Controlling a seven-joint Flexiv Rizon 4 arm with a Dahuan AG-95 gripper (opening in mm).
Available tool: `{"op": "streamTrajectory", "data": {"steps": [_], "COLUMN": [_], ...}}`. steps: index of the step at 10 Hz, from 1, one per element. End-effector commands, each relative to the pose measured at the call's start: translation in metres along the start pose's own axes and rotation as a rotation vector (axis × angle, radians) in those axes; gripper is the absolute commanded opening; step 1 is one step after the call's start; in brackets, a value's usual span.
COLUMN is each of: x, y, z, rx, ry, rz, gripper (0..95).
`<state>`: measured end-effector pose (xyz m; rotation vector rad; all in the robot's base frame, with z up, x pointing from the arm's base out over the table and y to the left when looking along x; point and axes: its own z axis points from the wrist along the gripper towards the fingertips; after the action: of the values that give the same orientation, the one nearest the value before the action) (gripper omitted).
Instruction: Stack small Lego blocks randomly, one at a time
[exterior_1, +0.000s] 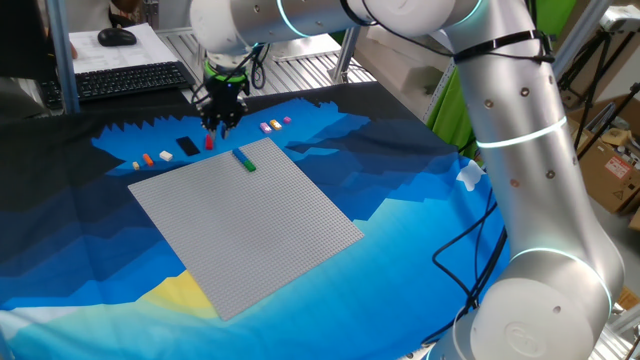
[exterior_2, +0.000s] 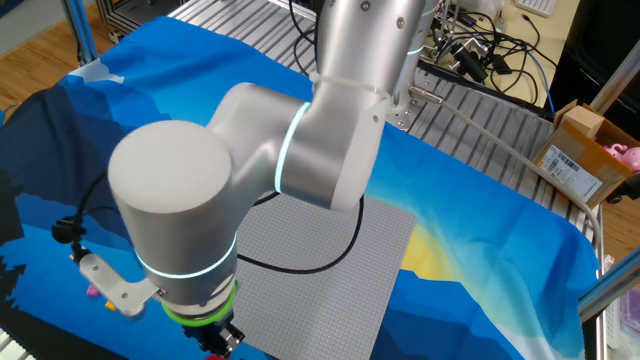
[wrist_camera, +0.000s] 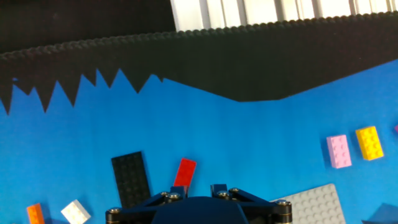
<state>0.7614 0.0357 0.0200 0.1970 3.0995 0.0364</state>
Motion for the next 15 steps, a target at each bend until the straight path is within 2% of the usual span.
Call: {"op": "streamTrajectory", "data": {"steps": [1, 4, 7, 13, 15], "x": [-0.001, 0.001, -0.003, -0.002, -0.001], "y": [0.003, 0.012, 0.017, 0.017, 0.016], "z": [0.004, 0.000, 0.003, 0.012, 0.020], "rx": [0.003, 0.002, 0.006, 0.007, -0.001], "ry": [-0.005, -0.002, -0.007, -0.020, -0.039], "rz": [0.006, 0.033, 0.043, 0.037, 0.022], "gripper": [19.0, 19.0, 19.0, 19.0, 19.0]}}
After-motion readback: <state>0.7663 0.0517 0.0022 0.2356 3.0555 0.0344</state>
